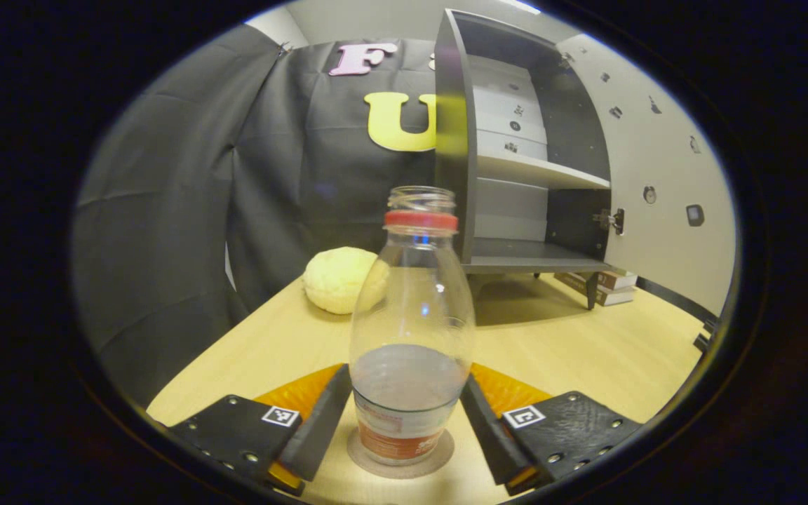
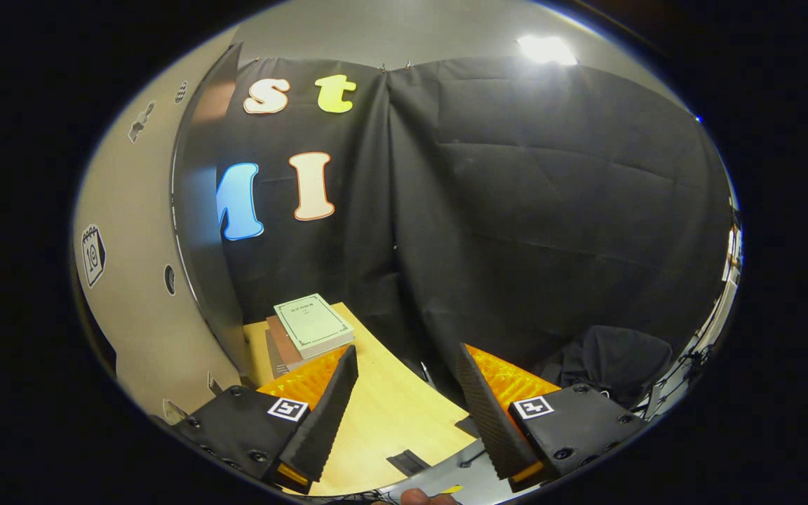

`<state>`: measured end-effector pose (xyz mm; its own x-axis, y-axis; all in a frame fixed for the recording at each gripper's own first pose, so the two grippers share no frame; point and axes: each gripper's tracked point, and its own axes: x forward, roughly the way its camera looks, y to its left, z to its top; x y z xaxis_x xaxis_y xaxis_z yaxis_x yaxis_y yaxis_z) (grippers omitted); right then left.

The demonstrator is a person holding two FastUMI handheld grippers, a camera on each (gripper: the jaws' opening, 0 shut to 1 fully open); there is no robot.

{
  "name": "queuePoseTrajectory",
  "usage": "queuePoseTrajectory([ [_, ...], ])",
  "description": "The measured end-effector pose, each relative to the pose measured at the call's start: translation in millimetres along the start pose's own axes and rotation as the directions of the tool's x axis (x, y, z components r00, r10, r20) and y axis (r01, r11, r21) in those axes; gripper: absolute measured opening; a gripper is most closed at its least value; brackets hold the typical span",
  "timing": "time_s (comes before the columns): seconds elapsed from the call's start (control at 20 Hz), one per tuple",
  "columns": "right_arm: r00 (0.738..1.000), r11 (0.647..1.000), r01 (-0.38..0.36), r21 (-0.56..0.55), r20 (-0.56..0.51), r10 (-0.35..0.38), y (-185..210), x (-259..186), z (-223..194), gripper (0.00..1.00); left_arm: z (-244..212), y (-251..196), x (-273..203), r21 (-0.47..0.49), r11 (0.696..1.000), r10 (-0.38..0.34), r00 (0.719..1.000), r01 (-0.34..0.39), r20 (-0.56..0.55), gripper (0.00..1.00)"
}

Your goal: Open the cabinet door with the right hand, grasp the bottle in the cabinet with the left hand and place it on the coaster, then close the cabinet door with the right hand.

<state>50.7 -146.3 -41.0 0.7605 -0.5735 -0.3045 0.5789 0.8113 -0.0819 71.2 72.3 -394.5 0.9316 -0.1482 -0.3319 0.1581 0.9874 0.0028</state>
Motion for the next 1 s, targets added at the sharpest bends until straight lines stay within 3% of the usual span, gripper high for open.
queuePoseTrajectory([
  [0.05,1.0,1.0,-0.002,-0.005,-0.002,0.002,-0.2,0.1,-2.1,0.9,3.2,2.0,-0.1,-0.003,1.0,0.006,1.0,-0.006,0.0,0.91],
  [0.4,0.999,0.999,-0.026,-0.04,-0.022,0.025,3.7,2.5,-18.5,0.9,19.8,1.7,-21.3,-0.004,1.0,0.012,1.0,-0.012,-0.002,0.91],
  [0.75,0.995,0.994,-0.078,0.071,-0.056,0.082,10.6,5.4,-24.9,0.91,63.6,-2.2,-43.6,-0.018,1.0,0.009,0.999,-0.008,0.032,0.91],
  [0.85,0.995,0.994,-0.081,0.071,-0.058,0.085,10.2,6.7,-29.2,0.87,78.4,-0.6,-50.6,-0.028,0.999,0.017,0.999,-0.015,0.049,0.91],
  [0.95,0.994,0.995,-0.081,0.06,-0.065,0.085,8.4,8.4,-35.5,0.9,99.0,5.8,-57.6,-0.027,0.999,0.046,0.995,-0.044,0.087,0.89],
  [1.0,0.994,0.995,-0.082,0.062,-0.07,0.086,7.5,7.5,-37.7,0.9,106.0,6.0,-61.9,-0.035,0.998,0.049,0.994,-0.046,0.095,0.94],
])
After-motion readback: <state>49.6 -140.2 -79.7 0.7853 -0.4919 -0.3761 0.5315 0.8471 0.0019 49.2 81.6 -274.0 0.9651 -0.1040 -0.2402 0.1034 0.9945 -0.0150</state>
